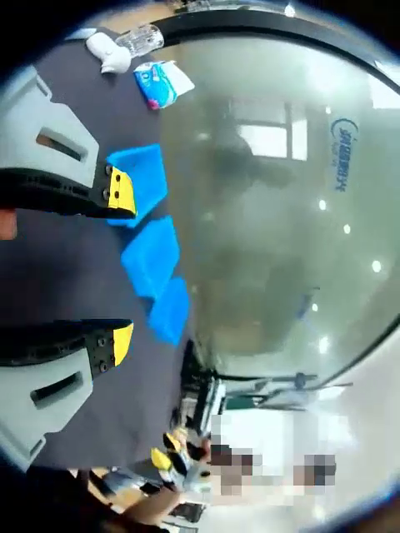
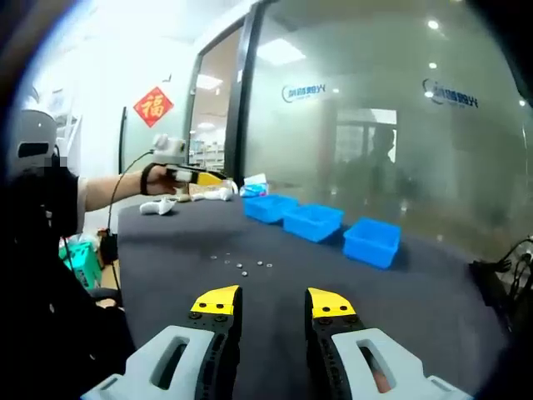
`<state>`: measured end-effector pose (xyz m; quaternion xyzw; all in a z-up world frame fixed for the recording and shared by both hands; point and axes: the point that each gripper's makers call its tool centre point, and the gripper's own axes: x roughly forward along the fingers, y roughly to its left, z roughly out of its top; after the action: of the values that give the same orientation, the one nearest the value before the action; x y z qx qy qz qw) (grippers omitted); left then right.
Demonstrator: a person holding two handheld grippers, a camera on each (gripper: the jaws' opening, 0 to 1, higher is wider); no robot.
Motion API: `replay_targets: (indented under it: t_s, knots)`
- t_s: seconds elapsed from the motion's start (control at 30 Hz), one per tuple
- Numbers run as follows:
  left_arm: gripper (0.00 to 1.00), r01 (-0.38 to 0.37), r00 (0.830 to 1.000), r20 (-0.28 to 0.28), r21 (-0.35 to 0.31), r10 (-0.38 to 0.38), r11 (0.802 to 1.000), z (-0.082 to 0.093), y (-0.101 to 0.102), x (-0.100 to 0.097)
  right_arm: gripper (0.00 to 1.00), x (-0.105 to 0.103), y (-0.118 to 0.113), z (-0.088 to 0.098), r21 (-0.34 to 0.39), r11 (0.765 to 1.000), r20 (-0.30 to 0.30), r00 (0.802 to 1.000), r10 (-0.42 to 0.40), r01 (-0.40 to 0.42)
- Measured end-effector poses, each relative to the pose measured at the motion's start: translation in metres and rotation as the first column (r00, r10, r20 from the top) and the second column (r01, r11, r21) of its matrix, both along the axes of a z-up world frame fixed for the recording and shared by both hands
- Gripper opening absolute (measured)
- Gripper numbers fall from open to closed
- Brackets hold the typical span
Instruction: Sort the screws, nuts, and washers into the corresponding bins
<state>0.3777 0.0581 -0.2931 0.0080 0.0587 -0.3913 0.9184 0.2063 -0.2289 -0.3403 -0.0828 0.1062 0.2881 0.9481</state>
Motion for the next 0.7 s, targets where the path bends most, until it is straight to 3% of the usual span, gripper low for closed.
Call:
replay_targets:
  t_s: [0.3,0.53,0.7]
  knots:
    - [0.47,0.05,0.998,0.037,-0.023,-0.05,0.998,0.007,0.004,-0.051,0.27,0.002,-0.003,-0.002,0.011,1.0,0.001,1.0,-0.001,0.001]
    - [0.47,0.122,0.993,-0.013,0.041,-0.121,0.992,-0.019,0.005,-0.084,0.27,0.002,-0.003,-0.002,0.02,1.0,0.009,1.0,0.0,-0.001]
    - [0.47,0.182,0.983,-0.03,0.079,-0.181,0.98,-0.028,0.002,-0.099,0.27,0.002,-0.003,-0.004,0.025,1.0,0.007,1.0,0.004,-0.004]
